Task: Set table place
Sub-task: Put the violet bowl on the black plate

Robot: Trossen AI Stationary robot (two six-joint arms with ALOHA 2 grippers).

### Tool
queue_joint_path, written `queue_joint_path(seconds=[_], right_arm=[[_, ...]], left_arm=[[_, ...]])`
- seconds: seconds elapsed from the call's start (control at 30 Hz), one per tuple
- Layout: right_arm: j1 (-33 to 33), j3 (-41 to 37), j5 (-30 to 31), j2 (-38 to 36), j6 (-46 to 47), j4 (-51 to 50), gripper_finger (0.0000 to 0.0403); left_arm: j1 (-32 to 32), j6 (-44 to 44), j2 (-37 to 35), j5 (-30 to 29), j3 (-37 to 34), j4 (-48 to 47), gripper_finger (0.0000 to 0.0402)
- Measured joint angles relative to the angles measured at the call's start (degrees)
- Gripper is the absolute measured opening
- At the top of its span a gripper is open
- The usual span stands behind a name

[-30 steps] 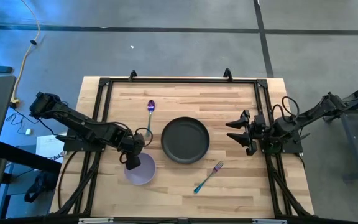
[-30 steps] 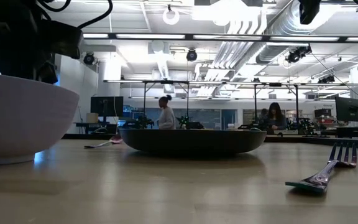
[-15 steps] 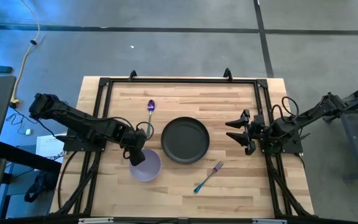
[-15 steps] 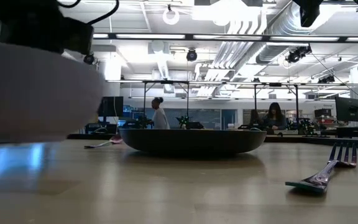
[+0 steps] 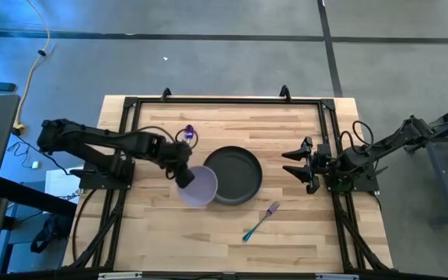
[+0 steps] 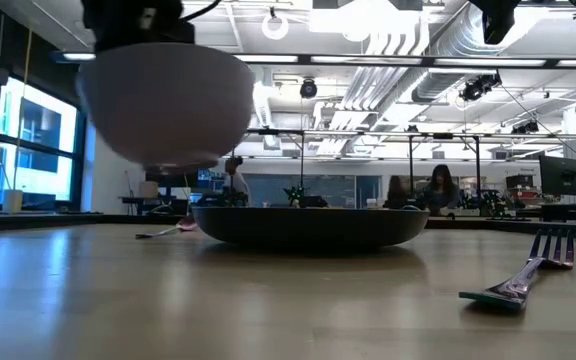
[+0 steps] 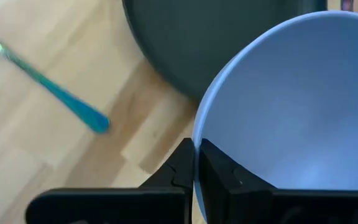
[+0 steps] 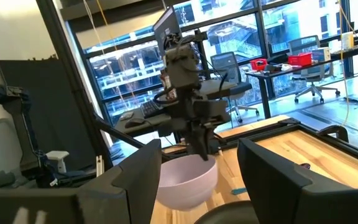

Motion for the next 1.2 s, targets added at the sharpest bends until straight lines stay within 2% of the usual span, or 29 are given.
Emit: queue_joint_path(seconds=[0.47,0.7,0.97,1.2], right_arm=[[0.0,0.0,-0.02,0.0,2.57,-1.41,0.0204],[0.02,0.0,-0.26,-0.04,3.01,-1.55,0.0204],[0.02,0.0,-0.42,-0.39,3.19,-1.91,0.0204],[0.02,0.0,-0.43,-0.39,3.19,-2.08,0.0204]], left_arm=[[7.42,10.34,15.61,-0.15,15.95,-0.01,0.0],[9.59,14.88,24.32,1.57,23.44,-1.33,0.0],[11.82,16.47,29.86,2.64,26.31,-0.92,0.0],[12.41,16.37,31.74,3.26,26.7,-0.6,0.0]])
